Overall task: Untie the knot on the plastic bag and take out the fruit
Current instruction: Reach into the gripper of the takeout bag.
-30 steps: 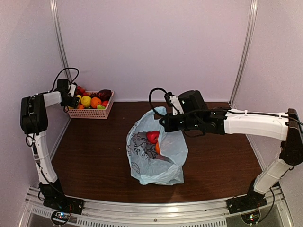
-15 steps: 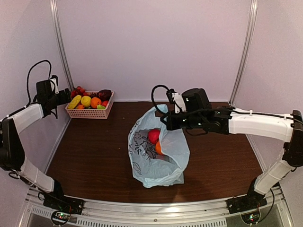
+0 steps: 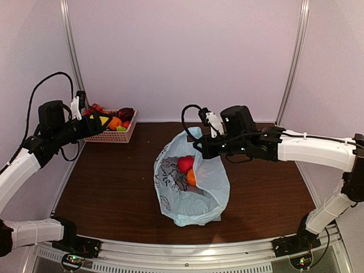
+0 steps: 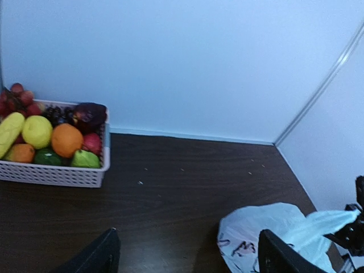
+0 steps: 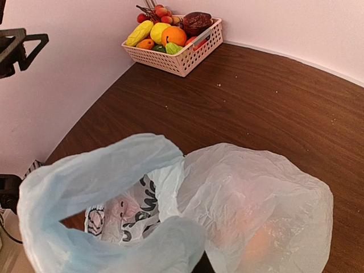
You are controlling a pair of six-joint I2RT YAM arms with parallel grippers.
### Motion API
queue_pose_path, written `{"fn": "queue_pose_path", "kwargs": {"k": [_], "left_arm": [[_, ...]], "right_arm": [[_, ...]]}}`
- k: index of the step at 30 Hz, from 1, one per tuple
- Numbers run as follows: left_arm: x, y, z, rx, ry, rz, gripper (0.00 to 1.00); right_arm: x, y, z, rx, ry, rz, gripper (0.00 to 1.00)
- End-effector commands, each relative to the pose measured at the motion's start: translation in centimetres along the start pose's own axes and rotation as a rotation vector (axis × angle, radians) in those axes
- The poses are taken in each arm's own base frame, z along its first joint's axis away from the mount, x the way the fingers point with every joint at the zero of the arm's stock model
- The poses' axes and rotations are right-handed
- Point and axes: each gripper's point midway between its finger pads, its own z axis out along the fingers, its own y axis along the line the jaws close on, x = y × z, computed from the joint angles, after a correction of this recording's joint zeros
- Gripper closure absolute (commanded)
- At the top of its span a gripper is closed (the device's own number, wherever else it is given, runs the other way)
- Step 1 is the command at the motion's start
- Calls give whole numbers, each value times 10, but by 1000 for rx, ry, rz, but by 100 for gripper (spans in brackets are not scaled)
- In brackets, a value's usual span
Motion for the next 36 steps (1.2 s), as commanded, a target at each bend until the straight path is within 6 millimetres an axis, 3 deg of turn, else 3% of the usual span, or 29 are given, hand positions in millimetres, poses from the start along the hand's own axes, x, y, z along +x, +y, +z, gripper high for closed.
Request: {"fn": "queue_pose_path", "kwargs": {"k": [1,6,13,17,20,28,36], "left_arm": [[69,-46,-10,138,179,-147,16],[97,-114,-21,308,233,-130,20],[146,-185,-21,441,403,-46,39],[182,-212,-14,480,500,22,47],[191,-229,-10,535,506,64,53],[233,-238,12,569,529,251,64],[277,-224,38,498,629,365,70]], "right_arm": [[-5,6,-12,-20,-13,-17,99],[-5,17,-10,-77,-6,-14,99],[-7,19,-11,-86,-11,-5,99],[-8,18,-14,-81,-22,6,99],[-8,17,-15,-78,-28,13,99],[-9,16,-18,-78,-37,22,99],[-12,18,-18,-85,-44,24,99]]}}
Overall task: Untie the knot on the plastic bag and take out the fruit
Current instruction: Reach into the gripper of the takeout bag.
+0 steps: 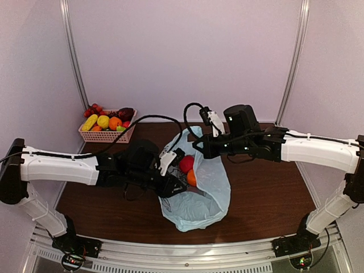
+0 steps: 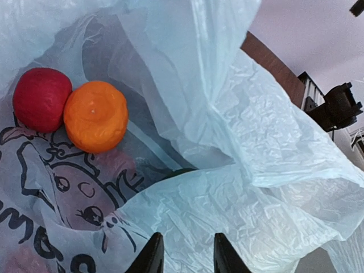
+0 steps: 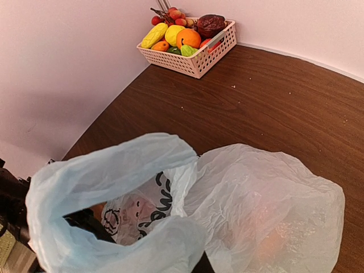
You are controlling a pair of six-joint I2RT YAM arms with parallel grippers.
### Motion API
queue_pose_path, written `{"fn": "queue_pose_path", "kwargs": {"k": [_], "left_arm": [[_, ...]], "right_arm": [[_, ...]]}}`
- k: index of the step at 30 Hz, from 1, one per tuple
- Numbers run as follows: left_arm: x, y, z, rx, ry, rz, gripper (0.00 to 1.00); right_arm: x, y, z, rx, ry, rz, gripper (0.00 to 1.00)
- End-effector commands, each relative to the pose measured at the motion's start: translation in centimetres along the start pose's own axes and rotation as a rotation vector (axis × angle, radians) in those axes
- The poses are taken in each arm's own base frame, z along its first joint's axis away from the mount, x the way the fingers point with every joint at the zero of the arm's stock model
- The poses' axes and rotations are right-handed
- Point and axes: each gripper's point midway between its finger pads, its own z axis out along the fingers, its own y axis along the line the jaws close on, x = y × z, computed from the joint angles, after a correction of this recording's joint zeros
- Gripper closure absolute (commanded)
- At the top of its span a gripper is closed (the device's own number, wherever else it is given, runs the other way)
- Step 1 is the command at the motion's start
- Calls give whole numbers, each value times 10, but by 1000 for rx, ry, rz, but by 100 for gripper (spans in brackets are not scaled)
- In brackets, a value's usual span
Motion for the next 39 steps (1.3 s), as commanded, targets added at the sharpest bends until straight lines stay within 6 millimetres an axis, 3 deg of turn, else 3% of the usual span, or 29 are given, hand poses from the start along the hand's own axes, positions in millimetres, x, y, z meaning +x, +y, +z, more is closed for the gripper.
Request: {"fn": "queue_pose_path", "kwargs": {"k": [1,11,19,24,28,33,39], "left_arm": [[-11,5,13,-43,3,78,70],[7,34,53,-156,112,65,73],[-19,51,76,-234,17,42,75],[-32,66,82,-261,-97,-25,70],[-39,69,89,-253,-154,-66,60],[-43,69,101,-225,-198,-90,37],[-44,77,115,-218,-213,-103,22]], "right_arm": [[-8,7,-7,-20,-34,2,99],[-7,11,-4,-47,-28,8,99],[1,10,3,-53,-18,27,99],[7,5,7,-44,-25,35,99],[14,2,15,-43,-17,43,99],[16,2,17,-55,-30,68,100],[3,11,12,-103,-92,94,100]]}}
